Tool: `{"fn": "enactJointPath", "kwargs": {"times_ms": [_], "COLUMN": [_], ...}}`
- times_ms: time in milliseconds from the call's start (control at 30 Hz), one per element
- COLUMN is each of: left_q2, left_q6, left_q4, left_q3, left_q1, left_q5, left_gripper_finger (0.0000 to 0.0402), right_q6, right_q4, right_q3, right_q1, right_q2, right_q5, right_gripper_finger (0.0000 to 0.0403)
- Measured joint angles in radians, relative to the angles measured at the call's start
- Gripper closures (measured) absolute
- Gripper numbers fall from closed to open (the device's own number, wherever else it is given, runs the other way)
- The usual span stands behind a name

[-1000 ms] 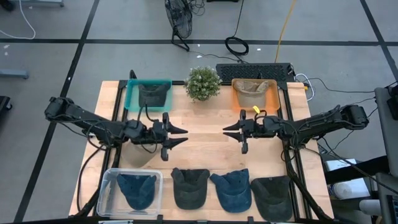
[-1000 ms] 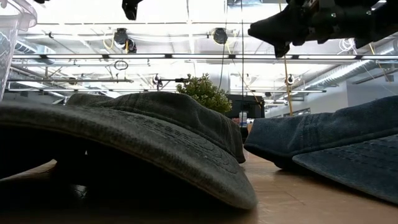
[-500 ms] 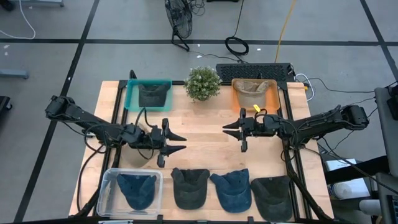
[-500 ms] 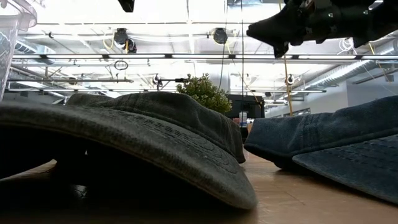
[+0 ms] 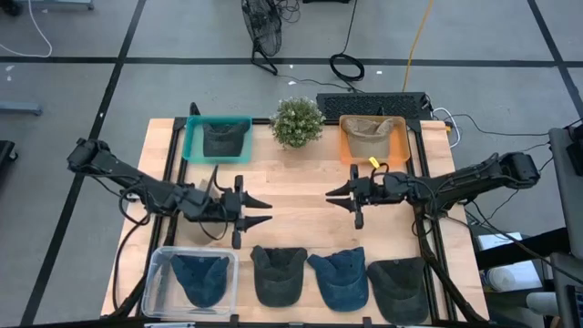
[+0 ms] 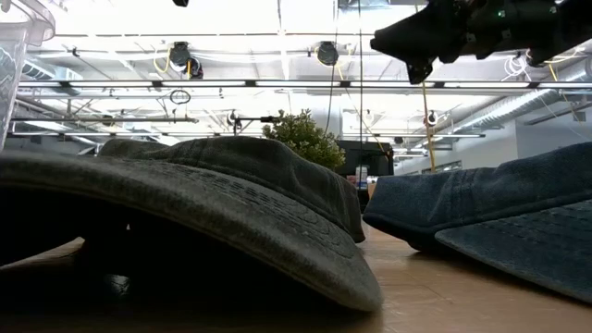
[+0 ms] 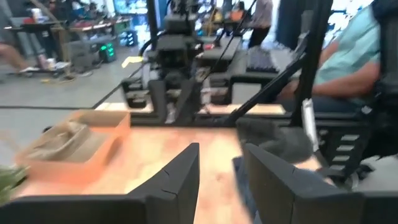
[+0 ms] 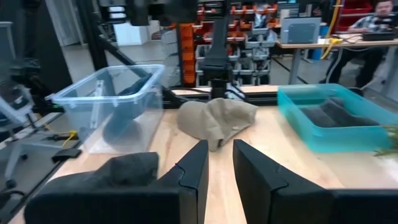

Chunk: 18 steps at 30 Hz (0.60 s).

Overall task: Pick & Place hat
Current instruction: Put the blue cap into the transparent bin

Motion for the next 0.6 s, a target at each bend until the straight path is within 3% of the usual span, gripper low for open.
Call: {"fn": "enactJointPath", "kwargs": {"times_ms": [100,333,467,600], "left_q2": [0.000,0.000,0.000,0.000], "left_q6": [-0.001,0.023,0.028,0.029], "left_q4": [-0.016,0.001,0.001,0.001], "left_q3": [0.003,0.003,0.003,0.003], "left_q1": [-0.008,-0.013,-0.012,-0.012], "left_q5": [-0.068,-0.077,-0.088,-0.087], "left_gripper_finger": [0.0266,0.0266,0.0266,0.0266], "right_q6": [-0.005,-0.044,-0.096,-0.122], "right_q4": [-0.010,-0.103,-0.233,-0.284], "right_q3": [0.007,0.077,0.177,0.269], "right_q1": [0.023,0.073,0.161,0.212], "right_q2": [0.000,0.007,0.069,0.166], "right_q5": [0.000,0.039,0.135,0.154], "right_gripper_finger": [0.0337,0.0337,0.0337,0.0337]}}
